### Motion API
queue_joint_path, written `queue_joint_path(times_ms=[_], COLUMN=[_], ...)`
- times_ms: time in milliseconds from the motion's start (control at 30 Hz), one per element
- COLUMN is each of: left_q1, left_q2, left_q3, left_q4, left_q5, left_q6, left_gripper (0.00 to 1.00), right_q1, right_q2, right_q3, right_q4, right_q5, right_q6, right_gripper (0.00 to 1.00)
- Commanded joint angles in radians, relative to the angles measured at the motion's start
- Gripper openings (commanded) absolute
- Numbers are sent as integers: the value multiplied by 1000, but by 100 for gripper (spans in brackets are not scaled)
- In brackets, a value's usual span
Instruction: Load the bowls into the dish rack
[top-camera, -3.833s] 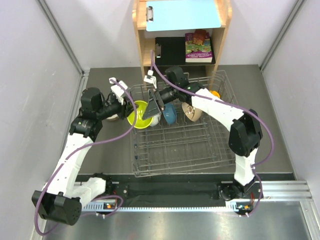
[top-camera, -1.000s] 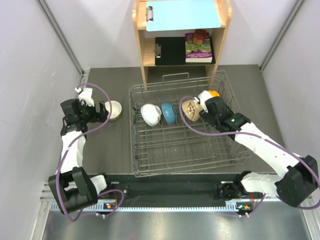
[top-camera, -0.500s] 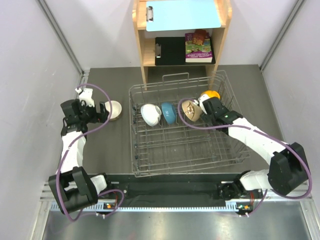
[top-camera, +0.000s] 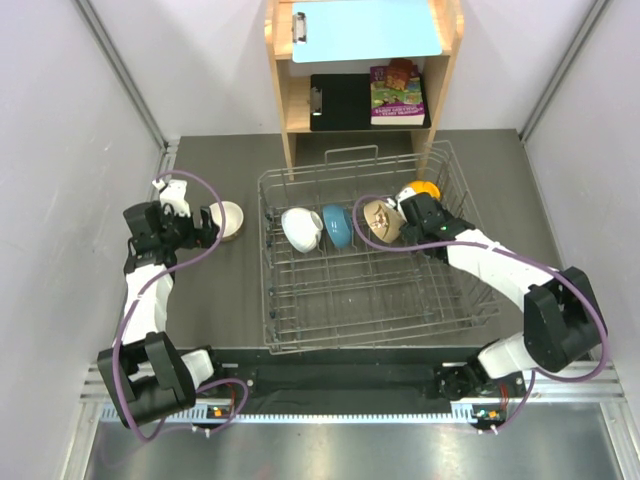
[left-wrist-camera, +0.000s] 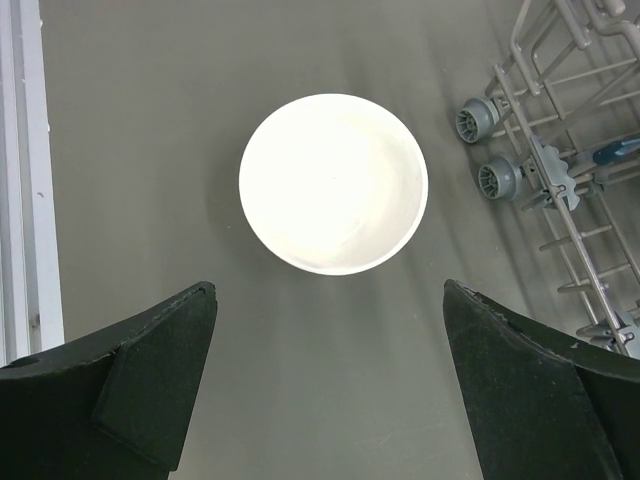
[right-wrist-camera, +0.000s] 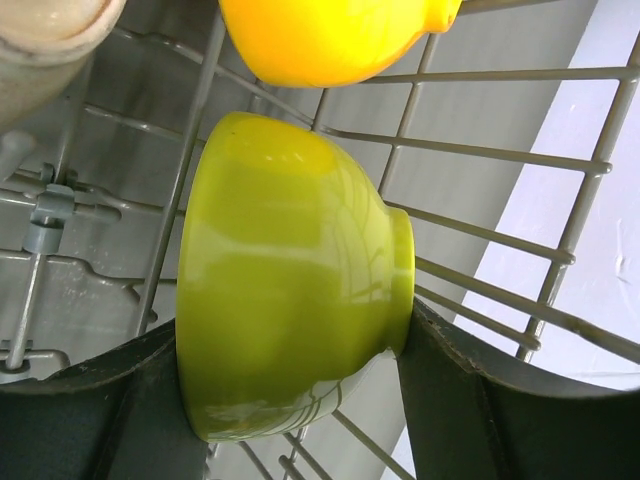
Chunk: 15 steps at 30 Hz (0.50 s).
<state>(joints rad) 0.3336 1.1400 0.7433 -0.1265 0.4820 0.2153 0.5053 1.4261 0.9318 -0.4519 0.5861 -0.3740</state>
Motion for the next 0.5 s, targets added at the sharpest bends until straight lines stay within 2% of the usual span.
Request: queue_joint_path(times_ms=[0, 33, 67, 167, 300, 333, 367, 433, 467], left_q1=[13, 13, 15, 15, 16, 15, 16, 16, 18], left_q2=[6, 7, 10, 12, 10, 9, 9, 3, 4], left_q3=[-12, -12, -12, -12, -12, -12, -12, -15, -16], left_q4=[57, 57, 57, 60, 59, 60, 57, 59, 56], left_q5=[18, 20, 23, 29, 30, 30, 30, 29, 27], left_q6=[1, 1, 1, -5, -8, -7, -7, -7, -5], left_gripper=[99, 99, 99, 99, 99, 99, 99, 99, 99], right_q1=[-11, -10, -10, -10, -10, -10, -10, -8, -10], right_q2=[16, 17, 16, 14, 13, 11, 10, 7, 5], right_q3=[50, 52, 53, 65, 88, 91, 94, 101, 102], right_q4=[15, 10, -4, -33, -54, -57, -68, -74, -79], right_q5=[-11, -17, -38, -80, -114, -120, -133, -150, -163], right_q6=[10, 14, 14, 21, 24, 24, 24, 23, 24], right_gripper=[30, 37, 48, 61, 73, 78, 90, 99, 100])
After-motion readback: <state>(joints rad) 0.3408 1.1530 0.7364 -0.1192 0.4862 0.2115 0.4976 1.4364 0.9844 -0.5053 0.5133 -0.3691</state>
